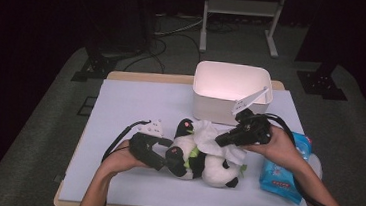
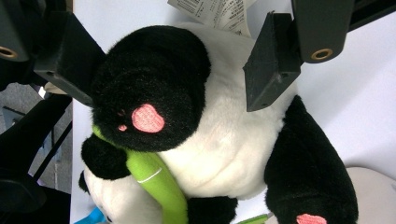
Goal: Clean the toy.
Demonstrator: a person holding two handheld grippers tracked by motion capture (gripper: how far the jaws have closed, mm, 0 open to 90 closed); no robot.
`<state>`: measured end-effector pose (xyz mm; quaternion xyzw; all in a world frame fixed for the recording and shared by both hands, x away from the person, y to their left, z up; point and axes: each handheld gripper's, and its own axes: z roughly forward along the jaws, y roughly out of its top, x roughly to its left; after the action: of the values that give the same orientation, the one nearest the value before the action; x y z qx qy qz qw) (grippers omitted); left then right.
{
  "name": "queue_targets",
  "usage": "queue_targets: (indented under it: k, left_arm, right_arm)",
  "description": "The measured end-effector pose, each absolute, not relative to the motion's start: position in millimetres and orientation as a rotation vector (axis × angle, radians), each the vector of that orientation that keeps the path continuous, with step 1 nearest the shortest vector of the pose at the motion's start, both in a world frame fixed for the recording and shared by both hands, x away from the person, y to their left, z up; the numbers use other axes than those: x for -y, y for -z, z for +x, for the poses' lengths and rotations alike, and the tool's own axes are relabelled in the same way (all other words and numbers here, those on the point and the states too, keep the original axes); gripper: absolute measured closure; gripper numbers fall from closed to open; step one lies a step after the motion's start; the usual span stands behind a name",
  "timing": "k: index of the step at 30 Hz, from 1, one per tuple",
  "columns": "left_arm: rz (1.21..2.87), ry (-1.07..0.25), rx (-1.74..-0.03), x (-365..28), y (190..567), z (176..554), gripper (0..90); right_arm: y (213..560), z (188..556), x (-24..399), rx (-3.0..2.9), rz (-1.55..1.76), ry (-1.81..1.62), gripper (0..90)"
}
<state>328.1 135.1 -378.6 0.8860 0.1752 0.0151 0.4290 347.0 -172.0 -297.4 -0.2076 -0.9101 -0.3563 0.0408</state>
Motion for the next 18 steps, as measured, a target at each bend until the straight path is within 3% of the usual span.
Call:
queue_targets:
  k: [4, 12, 18]
  left_arm:
    - [2.214, -0.03, -0.44, -134.4, 379.3, 328.7, 24.7]
    - [2.22, -0.038, -0.437, -133.1, 378.7, 328.1, 24.7]
    - [2.238, -0.048, -0.423, -130.5, 377.2, 327.0, 24.7]
  right_arm:
    - [310.1, 349.3, 163.0, 2.813, -0.619, 1.027, 84.5]
    - [317.4, 342.1, 155.4, 2.904, -0.561, 0.942, 63.9]
    - [306.0, 334.2, 165.5, 2.96, -0.524, 0.986, 56.4]
